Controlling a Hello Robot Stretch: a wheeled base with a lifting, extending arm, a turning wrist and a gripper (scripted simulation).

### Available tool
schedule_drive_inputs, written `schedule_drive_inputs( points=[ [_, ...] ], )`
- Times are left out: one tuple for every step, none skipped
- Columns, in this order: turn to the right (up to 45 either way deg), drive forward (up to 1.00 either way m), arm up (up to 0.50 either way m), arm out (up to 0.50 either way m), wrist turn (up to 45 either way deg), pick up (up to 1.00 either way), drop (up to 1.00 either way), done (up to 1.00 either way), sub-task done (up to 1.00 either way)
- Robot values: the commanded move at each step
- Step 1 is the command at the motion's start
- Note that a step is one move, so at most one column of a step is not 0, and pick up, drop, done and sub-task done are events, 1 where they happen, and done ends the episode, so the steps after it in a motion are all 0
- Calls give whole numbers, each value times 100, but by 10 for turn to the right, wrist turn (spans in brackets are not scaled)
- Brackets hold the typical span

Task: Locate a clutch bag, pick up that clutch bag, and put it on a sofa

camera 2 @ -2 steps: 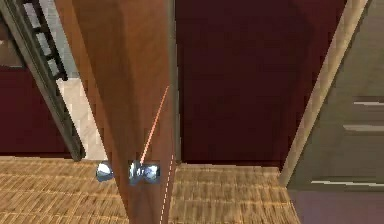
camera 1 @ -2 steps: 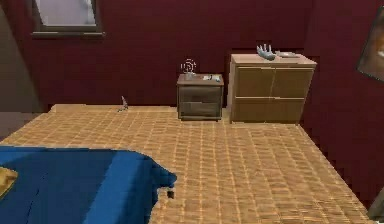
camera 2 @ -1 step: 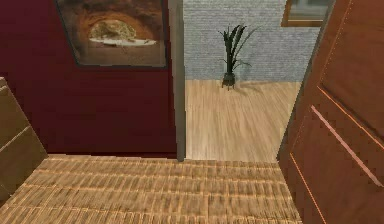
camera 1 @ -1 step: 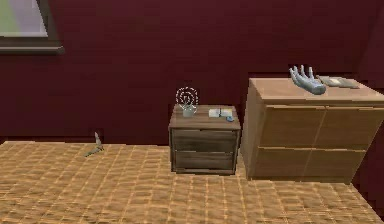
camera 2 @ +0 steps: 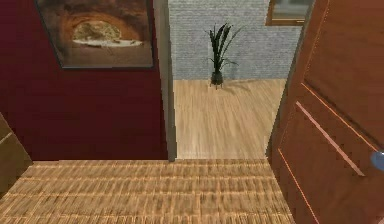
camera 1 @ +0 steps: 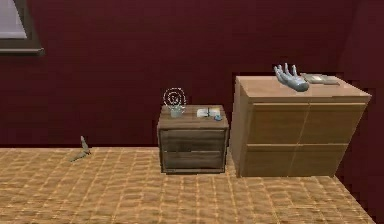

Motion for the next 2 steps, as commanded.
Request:
schedule_drive_inputs(
  points=[
    [0, 65, 0, 0, 0, 0, 0, 0, 0],
    [-450, 0, 0, 0, 0, 0, 0, 0, 0]
  ],
)
